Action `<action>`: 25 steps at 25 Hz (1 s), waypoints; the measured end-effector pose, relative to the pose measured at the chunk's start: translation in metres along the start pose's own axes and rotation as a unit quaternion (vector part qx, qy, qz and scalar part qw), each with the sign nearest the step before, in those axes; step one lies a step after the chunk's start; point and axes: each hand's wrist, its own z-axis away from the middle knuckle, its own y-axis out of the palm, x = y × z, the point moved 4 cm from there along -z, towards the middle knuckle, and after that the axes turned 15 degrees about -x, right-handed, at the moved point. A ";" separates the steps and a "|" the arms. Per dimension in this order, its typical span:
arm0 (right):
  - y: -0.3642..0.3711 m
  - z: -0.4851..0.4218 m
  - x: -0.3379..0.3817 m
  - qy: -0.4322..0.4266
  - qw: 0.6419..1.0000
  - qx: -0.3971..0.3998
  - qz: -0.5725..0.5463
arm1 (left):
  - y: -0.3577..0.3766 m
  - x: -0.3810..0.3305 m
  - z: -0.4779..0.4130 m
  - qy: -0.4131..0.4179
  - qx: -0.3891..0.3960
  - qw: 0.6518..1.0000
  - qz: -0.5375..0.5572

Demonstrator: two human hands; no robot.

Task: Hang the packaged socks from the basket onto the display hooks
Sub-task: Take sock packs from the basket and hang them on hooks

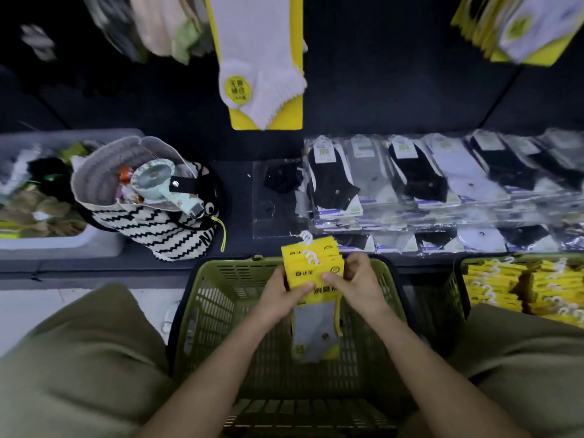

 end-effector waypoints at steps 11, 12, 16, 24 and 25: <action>-0.025 -0.005 0.177 -0.137 0.972 0.036 -0.189 | -0.080 -0.148 0.000 0.092 -0.054 0.971 0.216; -0.026 -0.005 0.192 -0.153 0.969 0.038 -0.190 | -0.088 -0.158 0.000 0.108 -0.057 0.967 0.225; -0.029 -0.004 0.245 -0.213 0.960 0.013 -0.184 | -0.110 -0.203 -0.003 0.179 -0.089 0.952 0.232; -0.058 -0.024 0.366 -0.293 0.931 -0.055 -0.209 | -0.170 -0.295 -0.014 0.266 -0.197 0.904 0.270; -0.060 -0.028 0.380 -0.303 0.928 -0.074 -0.206 | -0.178 -0.301 -0.015 0.270 -0.211 0.899 0.272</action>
